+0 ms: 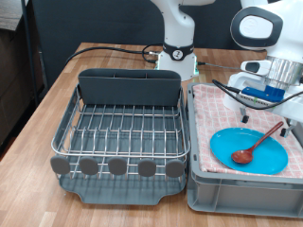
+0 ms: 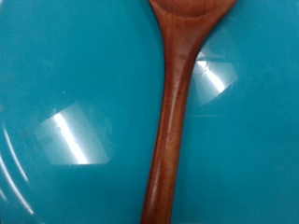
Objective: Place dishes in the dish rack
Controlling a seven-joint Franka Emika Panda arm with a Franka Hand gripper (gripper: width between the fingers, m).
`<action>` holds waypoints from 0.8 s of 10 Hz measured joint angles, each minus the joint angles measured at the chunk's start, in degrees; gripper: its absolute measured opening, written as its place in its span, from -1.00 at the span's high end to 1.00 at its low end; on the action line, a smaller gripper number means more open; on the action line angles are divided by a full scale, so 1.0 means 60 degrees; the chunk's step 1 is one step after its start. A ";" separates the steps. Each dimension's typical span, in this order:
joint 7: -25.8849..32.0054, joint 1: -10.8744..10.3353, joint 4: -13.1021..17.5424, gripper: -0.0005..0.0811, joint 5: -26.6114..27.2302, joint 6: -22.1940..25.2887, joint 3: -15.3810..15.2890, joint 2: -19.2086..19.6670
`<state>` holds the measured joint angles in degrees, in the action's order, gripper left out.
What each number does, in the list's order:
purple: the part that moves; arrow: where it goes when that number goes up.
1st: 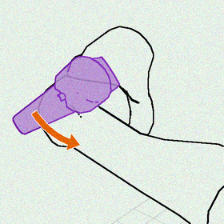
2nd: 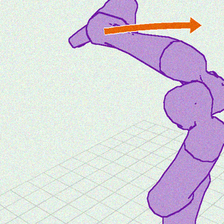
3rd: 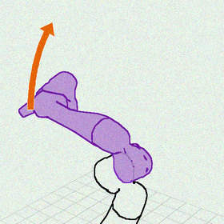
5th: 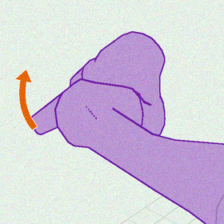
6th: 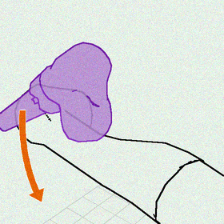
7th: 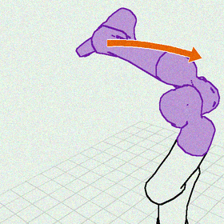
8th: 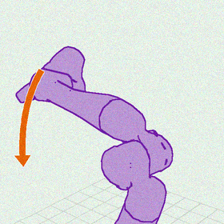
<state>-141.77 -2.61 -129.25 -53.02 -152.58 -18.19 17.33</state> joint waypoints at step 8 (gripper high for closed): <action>-0.1147 -0.0015 0.0270 -0.96 -0.1179 -0.0611 0.0370 0.0807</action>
<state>-148.65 -2.70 -127.63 -60.10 -156.24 -15.97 22.17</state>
